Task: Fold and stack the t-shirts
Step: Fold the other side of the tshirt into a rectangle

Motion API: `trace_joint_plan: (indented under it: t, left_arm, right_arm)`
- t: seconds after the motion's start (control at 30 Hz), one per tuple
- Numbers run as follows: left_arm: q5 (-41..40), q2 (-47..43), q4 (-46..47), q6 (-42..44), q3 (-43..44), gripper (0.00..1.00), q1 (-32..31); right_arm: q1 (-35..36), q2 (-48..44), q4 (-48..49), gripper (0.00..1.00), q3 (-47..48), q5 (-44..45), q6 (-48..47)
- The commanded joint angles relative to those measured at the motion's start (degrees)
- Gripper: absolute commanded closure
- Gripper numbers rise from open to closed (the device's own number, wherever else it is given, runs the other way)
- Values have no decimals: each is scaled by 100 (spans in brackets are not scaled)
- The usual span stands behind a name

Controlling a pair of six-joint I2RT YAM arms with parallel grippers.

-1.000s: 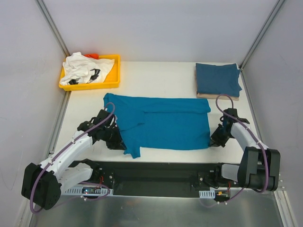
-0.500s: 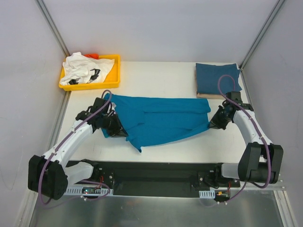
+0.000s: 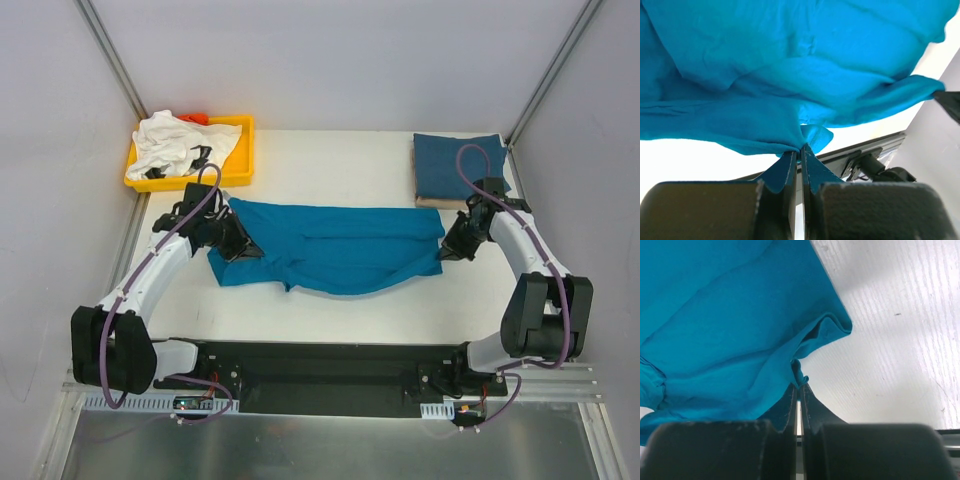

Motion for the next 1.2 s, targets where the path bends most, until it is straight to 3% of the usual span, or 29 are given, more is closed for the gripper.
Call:
trace_joint_plan:
  t: [0.0, 0.1, 0.2, 0.47, 0.83, 1.17]
  left_arm:
    - [349, -234, 70, 145, 8, 100, 152]
    - [779, -559, -62, 92, -396, 100, 222]
    - [710, -973, -571, 40, -686, 100, 249]
    - [692, -1308, -1046, 30, -1153, 100, 258]
    - [525, -843, -723, 30, -380, 100, 258]
    - [640, 510, -590, 355, 868, 100, 301]
  right_arm:
    - [35, -154, -774, 99, 83, 127, -226]
    - [35, -487, -1353, 99, -190, 163, -384]
    - [9, -804, -2119, 99, -515, 495, -464]
    - [0, -1314, -2174, 99, -1316, 444, -323]
    - [0, -358, -1963, 99, -42, 391, -604]
    - [0, 548, -1813, 99, 1118, 180, -753]
